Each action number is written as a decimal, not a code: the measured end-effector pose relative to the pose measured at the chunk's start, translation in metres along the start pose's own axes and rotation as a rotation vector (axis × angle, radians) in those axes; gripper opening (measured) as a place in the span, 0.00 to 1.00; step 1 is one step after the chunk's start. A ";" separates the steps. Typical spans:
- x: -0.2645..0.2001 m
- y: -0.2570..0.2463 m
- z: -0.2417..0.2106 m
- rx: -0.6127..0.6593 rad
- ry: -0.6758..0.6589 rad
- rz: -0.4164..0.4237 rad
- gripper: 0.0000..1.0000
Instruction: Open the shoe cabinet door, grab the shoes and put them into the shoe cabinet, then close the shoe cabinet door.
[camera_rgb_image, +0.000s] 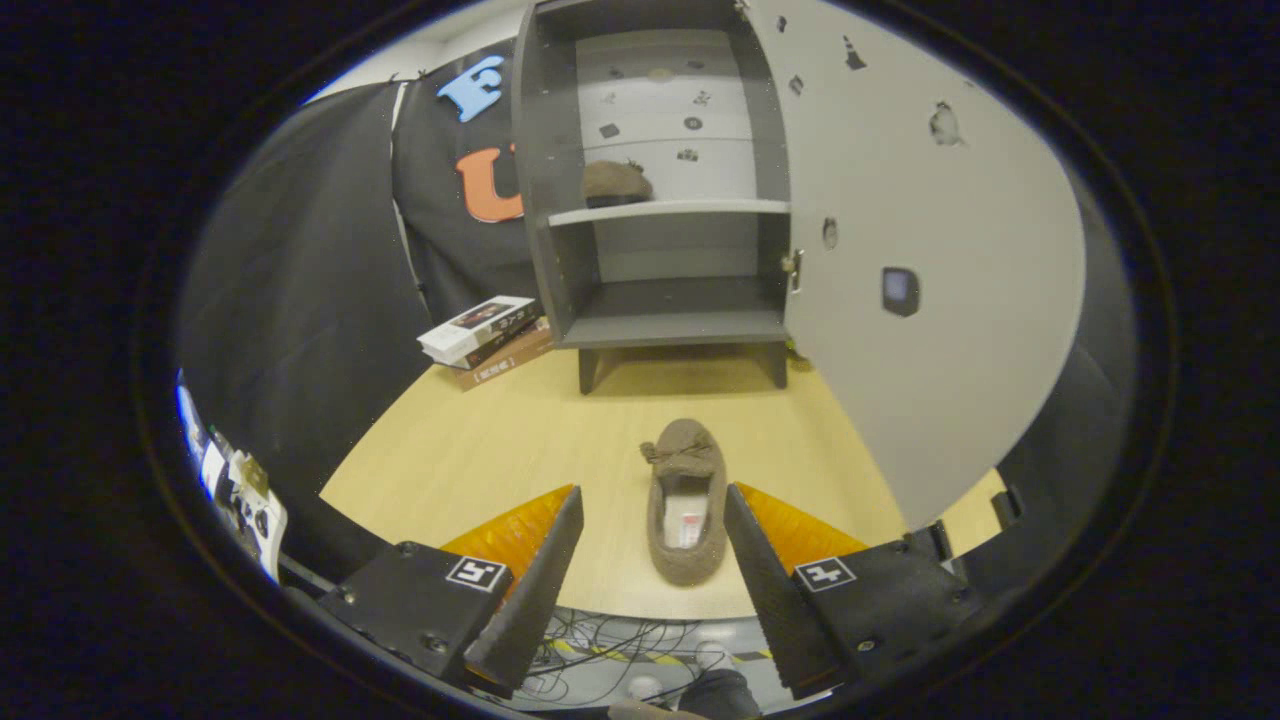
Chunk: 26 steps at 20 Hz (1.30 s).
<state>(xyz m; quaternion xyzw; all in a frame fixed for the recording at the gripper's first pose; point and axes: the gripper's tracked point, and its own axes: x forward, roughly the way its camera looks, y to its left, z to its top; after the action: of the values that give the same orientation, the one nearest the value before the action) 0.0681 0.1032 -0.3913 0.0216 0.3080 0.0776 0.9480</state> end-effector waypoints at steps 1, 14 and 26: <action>0.016 0.003 -0.004 0.005 0.014 0.010 0.90; 0.189 -0.002 -0.029 0.145 0.242 0.060 0.89; 0.206 -0.004 -0.028 0.120 0.354 0.091 0.28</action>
<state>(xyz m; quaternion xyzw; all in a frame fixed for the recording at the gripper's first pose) 0.2166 0.1317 -0.5339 0.0779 0.4728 0.1044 0.8715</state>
